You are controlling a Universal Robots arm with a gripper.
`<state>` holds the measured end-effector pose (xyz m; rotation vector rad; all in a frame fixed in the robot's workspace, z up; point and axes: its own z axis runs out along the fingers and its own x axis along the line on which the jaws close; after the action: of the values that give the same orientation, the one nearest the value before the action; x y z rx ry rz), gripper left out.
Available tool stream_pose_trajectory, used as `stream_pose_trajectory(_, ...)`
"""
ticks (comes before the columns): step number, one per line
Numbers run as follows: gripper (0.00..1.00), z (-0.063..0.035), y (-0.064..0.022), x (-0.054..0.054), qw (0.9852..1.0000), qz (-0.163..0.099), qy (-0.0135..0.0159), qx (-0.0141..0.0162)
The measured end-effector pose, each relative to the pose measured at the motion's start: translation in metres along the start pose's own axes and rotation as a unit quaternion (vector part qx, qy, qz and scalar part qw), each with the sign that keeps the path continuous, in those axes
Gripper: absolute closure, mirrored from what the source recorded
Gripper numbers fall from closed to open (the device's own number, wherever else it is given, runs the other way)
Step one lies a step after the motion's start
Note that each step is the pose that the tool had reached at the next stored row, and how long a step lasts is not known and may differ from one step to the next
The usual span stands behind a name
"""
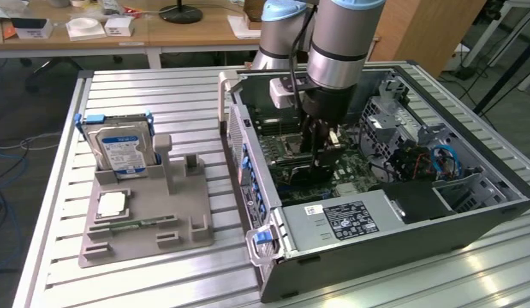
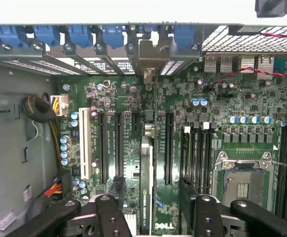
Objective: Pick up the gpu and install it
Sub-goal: 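Insert the gpu into the slot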
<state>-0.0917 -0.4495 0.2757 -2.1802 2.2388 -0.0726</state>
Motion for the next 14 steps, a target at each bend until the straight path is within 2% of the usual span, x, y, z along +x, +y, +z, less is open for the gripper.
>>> stream_pose_trajectory(1, 0.45, 0.0, 0.0, 0.0, 1.0, 0.0, 0.0, 0.0)
stream_pose_trajectory(2, 0.51, 0.0, 0.0, 0.0, 1.0, 0.0, 0.0001, 0.0)
stream_pose_trajectory(3, 0.51, 0.0, 0.0, 0.0, 1.0, 0.0, 0.0, 0.0)
stream_pose_trajectory(5, 0.63, 0.0, 0.0, 0.0, 1.0, 0.0, 0.0001, 0.0)
stream_pose_trajectory(6, 0.63, -0.0001, 0.0, 0.0, 1.0, 0.0, 0.0001, 0.0)
stream_pose_trajectory(8, 0.75, 0.0, 0.0, 0.0, 1.0, 0.0, 0.0, 0.0)
stream_pose_trajectory(9, 0.75, 0.0, 0.0, 0.0, 1.0, 0.0, 0.0001, 0.0)
stream_pose_trajectory(12, 0.87, 0.0, 0.0, 0.0, 1.0, 0.0, 0.0, 0.0)
stream_pose_trajectory(14, 0.89, 0.0, 0.0, 0.0, 1.0, 0.0, 0.0001, 0.0)
